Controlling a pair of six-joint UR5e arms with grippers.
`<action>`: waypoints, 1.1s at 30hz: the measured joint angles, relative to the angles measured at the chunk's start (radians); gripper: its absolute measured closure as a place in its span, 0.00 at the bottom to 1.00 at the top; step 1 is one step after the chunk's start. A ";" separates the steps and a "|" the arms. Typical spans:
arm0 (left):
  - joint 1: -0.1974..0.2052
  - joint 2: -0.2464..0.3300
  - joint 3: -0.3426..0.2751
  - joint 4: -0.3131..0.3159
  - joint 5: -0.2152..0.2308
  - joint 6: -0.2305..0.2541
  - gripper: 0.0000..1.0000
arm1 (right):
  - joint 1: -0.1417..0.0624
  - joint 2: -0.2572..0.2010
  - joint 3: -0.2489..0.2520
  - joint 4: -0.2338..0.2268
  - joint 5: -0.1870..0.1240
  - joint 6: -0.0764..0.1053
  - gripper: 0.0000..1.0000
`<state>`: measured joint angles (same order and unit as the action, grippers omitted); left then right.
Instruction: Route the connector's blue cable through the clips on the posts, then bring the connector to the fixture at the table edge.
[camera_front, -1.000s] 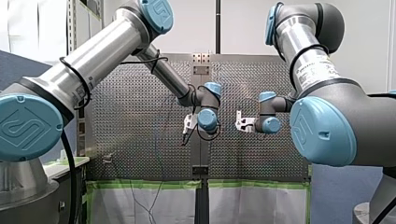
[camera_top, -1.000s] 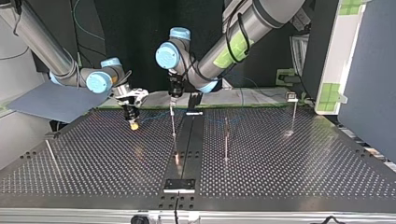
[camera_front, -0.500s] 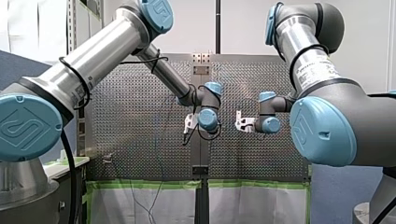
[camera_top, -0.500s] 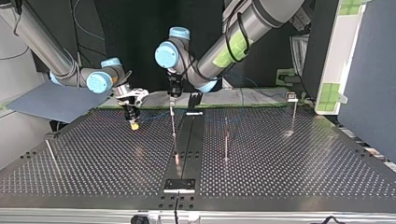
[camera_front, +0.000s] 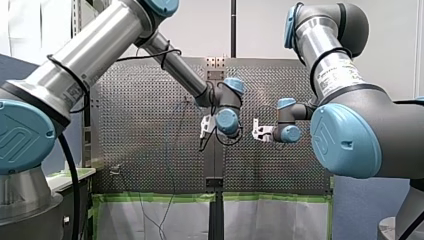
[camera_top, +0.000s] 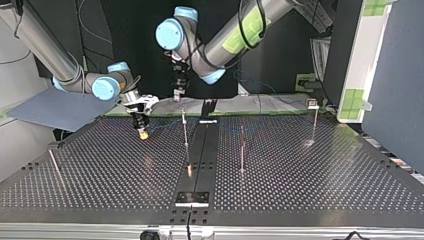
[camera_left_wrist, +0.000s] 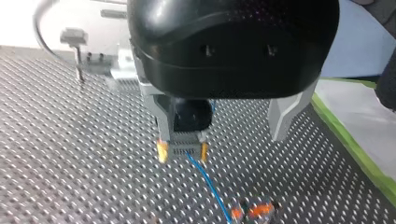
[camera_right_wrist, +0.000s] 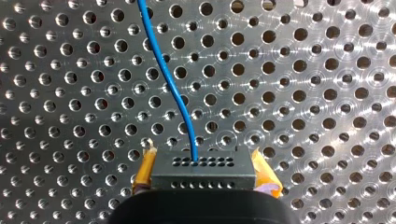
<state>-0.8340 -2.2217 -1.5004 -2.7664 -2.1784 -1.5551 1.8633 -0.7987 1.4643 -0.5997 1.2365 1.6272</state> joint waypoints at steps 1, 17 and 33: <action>-0.007 0.007 -0.007 0.004 -0.006 -0.005 0.00 | 0.000 0.000 0.000 0.000 0.000 0.000 1.00; -0.056 0.134 -0.134 0.056 -0.066 -0.129 0.00 | 0.004 0.000 0.001 0.006 0.000 0.001 1.00; -0.061 0.271 -0.272 0.113 -0.080 -0.253 0.00 | 0.004 0.000 0.001 0.000 -0.014 0.004 1.00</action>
<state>-0.8955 -1.9504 -1.7719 -2.6536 -2.2589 -1.8081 1.8677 -0.7989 1.4652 -0.5995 1.2224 1.6314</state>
